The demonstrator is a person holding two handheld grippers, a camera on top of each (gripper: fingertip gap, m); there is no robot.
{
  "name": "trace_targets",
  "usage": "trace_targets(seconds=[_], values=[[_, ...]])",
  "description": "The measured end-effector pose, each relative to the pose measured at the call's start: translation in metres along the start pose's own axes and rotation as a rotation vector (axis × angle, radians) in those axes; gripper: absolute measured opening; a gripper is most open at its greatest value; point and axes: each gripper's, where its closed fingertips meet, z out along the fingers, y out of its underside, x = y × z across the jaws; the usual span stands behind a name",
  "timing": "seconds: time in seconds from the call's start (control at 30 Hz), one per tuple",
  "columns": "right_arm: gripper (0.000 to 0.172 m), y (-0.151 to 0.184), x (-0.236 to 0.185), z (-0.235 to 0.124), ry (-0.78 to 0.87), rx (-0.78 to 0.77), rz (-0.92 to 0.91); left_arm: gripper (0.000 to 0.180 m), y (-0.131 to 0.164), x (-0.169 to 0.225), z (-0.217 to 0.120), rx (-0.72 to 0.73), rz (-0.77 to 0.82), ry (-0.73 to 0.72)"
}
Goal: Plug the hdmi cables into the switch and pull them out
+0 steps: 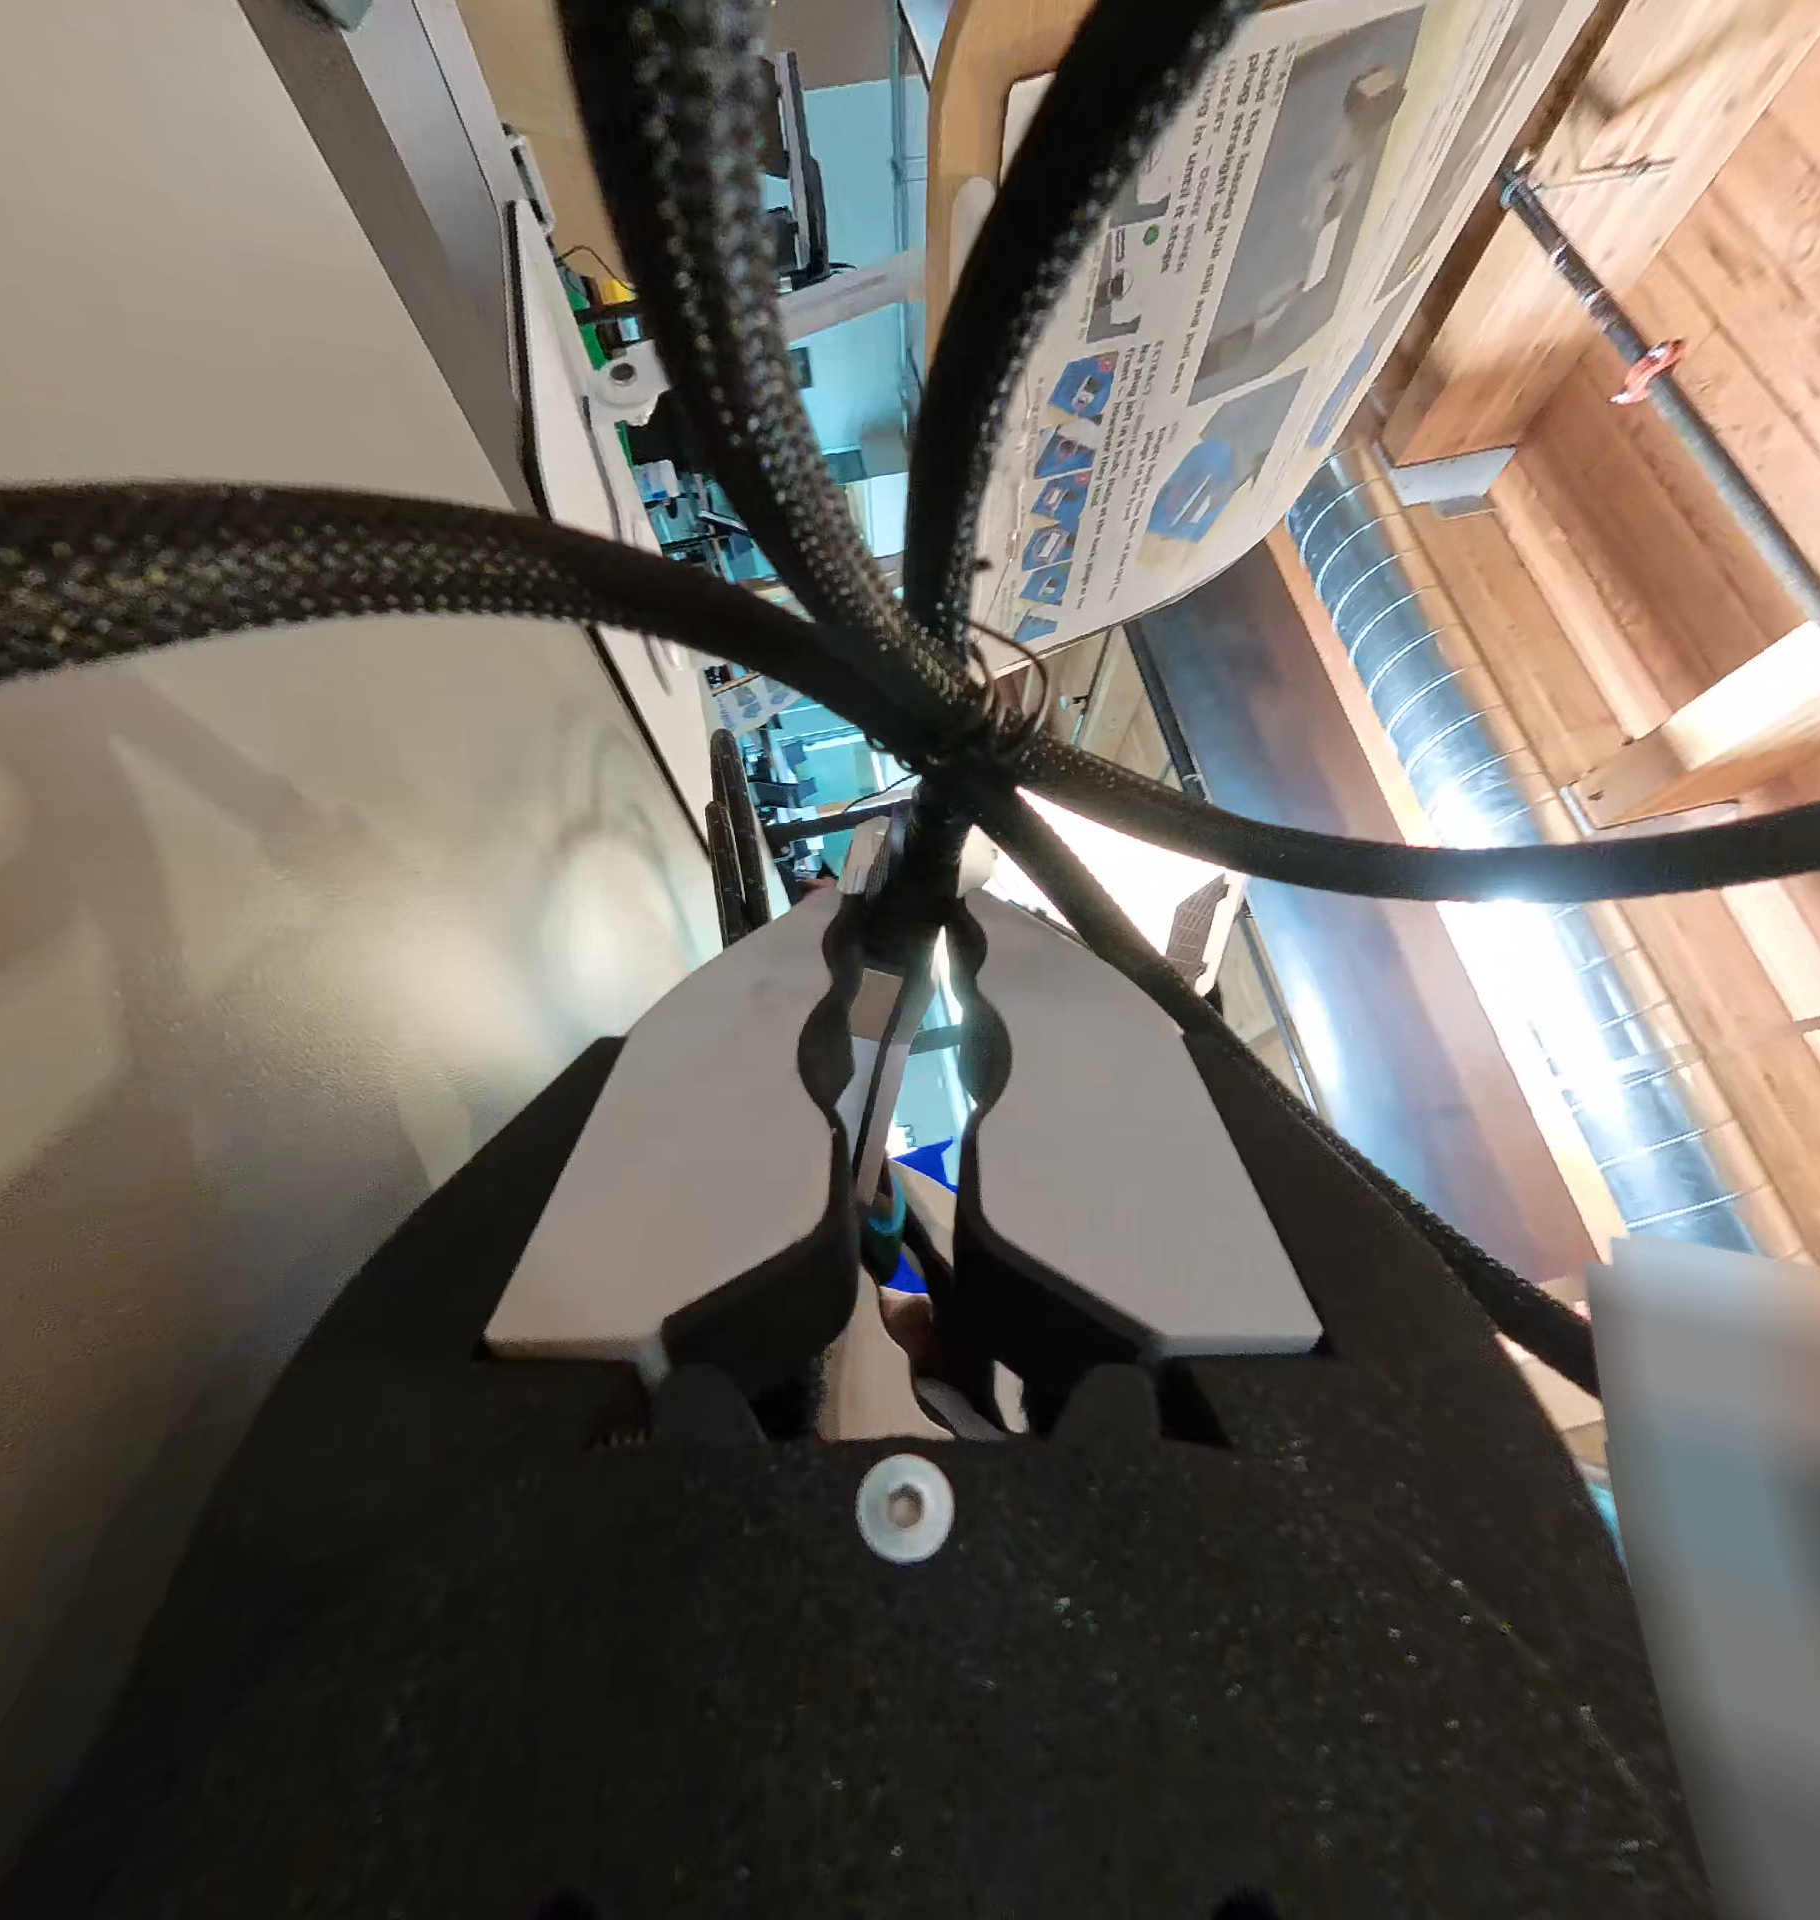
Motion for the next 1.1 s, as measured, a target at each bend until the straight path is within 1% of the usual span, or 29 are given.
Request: trace_targets(seconds=[0.1,0.23,0.33,0.43,0.53,0.63,0.87,0.93,0.97,1.0,1.03,1.07,1.1], values=[[0.015,0.009,-0.002,0.002,-0.012,-0.038,-0.03,0.016,-0.003,0.006,-0.002,0.015,-0.027,0.035],[0.014,0.009,-0.009,0.004,-0.04,-0.053,-0.065,0.016,-0.003,0.011,-0.003,0.012,-0.042,0.054],[0.015,0.009,-0.015,0.005,-0.057,-0.071,-0.097,0.016,0.003,0.011,0.0,-0.004,-0.077,0.059],[0.015,0.012,-0.015,0.007,-0.06,-0.088,-0.082,0.016,0.012,0.01,0.004,-0.028,-0.089,0.055],[0.015,0.011,-0.013,0.006,-0.05,-0.083,-0.07,0.016,0.019,0.009,0.008,-0.052,-0.075,0.049],[0.014,0.009,-0.011,0.004,-0.036,-0.072,-0.075,0.017,0.019,0.009,0.009,-0.058,-0.065,0.054],[0.014,0.006,-0.014,0.004,-0.044,-0.066,-0.093,0.023,0.017,-0.002,0.006,-0.08,-0.043,-0.023],[0.015,0.004,-0.015,0.003,-0.053,-0.054,-0.087,0.036,0.023,-0.009,0.008,-0.122,-0.053,-0.06],[0.014,0.003,-0.017,0.003,-0.063,-0.048,-0.088,0.037,0.029,-0.008,0.011,-0.154,-0.058,-0.057],[0.014,0.002,-0.019,0.003,-0.069,-0.044,-0.095,0.042,0.034,-0.009,0.014,-0.176,-0.066,-0.058],[0.014,0.001,-0.02,0.003,-0.07,-0.041,-0.101,0.042,0.039,-0.01,0.016,-0.189,-0.063,-0.065],[0.014,0.0,-0.02,0.003,-0.073,-0.038,-0.099,0.039,0.042,-0.013,0.018,-0.199,-0.052,-0.077],[0.015,0.0,-0.02,0.003,-0.074,-0.035,-0.094,0.032,0.044,-0.016,0.019,-0.204,-0.041,-0.092]])
